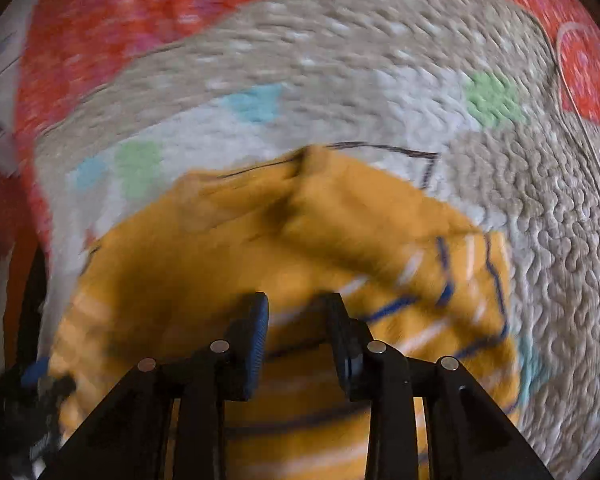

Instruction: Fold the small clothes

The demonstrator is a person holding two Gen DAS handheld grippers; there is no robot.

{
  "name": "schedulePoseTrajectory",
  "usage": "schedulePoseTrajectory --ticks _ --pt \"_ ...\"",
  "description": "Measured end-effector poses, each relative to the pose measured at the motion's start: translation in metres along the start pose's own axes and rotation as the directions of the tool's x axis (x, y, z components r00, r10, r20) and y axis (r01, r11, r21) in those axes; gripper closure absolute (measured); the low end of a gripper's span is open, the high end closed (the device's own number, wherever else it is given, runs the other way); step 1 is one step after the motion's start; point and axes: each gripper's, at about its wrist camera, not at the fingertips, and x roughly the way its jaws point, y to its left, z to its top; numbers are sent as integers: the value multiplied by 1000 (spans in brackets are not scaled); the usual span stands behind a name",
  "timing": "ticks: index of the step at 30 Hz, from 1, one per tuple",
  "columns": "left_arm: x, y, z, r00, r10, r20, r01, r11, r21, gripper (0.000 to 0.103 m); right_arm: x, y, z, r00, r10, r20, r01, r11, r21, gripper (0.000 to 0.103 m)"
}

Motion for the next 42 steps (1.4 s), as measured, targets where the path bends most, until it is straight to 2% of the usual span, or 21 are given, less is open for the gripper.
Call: schedulePoseTrajectory --ticks 2,4,7,10,11,15,17,19,22,26,28,30,31,33,34,36,39,40,41,42 --pt "1 -1 1 1000 1 -2 -1 1000 4 52 3 -17 13 1000 13 -9 -12 997 79 71" --pt "2 -2 1 1000 1 -2 -1 1000 9 51 1 -42 24 999 -34 8 32 984 173 71" --pt "3 -2 1 1000 -1 -1 1 1000 12 50 -2 -73 25 1000 -10 7 7 957 288 71" --pt "2 -1 1 1000 -4 2 4 1000 11 50 -18 -92 17 997 -74 30 61 949 311 65" --pt "0 -1 1 1000 -6 4 6 1000 11 50 -27 -98 12 997 -72 41 55 947 318 65" --pt "-12 3 -4 999 -23 26 22 1000 12 50 -67 -105 -12 997 -15 79 -9 952 306 61" --pt "-20 12 -9 998 -46 38 46 999 -10 50 -91 -105 -32 995 34 97 -62 953 297 55" --pt "-26 29 -17 996 -76 40 78 995 -68 47 -113 -106 -56 989 92 116 -125 941 316 50" --pt "-28 60 -33 988 -154 31 157 966 -204 46 -133 -108 -98 977 168 132 -206 902 378 46" --pt "-20 93 -58 956 -292 30 283 890 -357 46 -128 -109 -137 951 286 114 -306 828 470 44" --pt "-14 98 -68 921 -387 40 369 837 -404 46 -116 -105 -147 933 344 105 -347 789 507 44" --pt "-11 95 -72 881 -468 67 449 783 -432 45 -111 -99 -150 927 362 102 -360 776 517 44" --pt "-11 91 -71 865 -495 80 478 765 -431 43 -107 -97 -148 923 371 105 -369 770 520 44" --pt "-7 81 -64 842 -532 92 517 746 -420 40 -100 -90 -141 909 398 123 -399 748 530 44" --pt "-3 76 -58 837 -539 93 525 744 -414 37 -97 -87 -138 908 398 128 -401 745 533 41" --pt "6 69 -45 840 -535 91 521 749 -410 36 -91 -80 -126 911 384 153 -403 742 536 36" --pt "17 61 -28 832 -549 80 525 733 -432 36 -85 -74 -114 919 351 180 -390 744 542 34" --pt "22 58 -23 844 -533 62 500 740 -450 39 -83 -72 -110 922 339 187 -384 747 543 34" --pt "26 58 -19 856 -515 44 474 748 -465 48 -81 -71 -107 926 328 187 -376 749 545 41" --pt "29 56 -16 869 -495 20 443 757 -480 80 -79 -70 -105 931 317 180 -363 751 551 52"
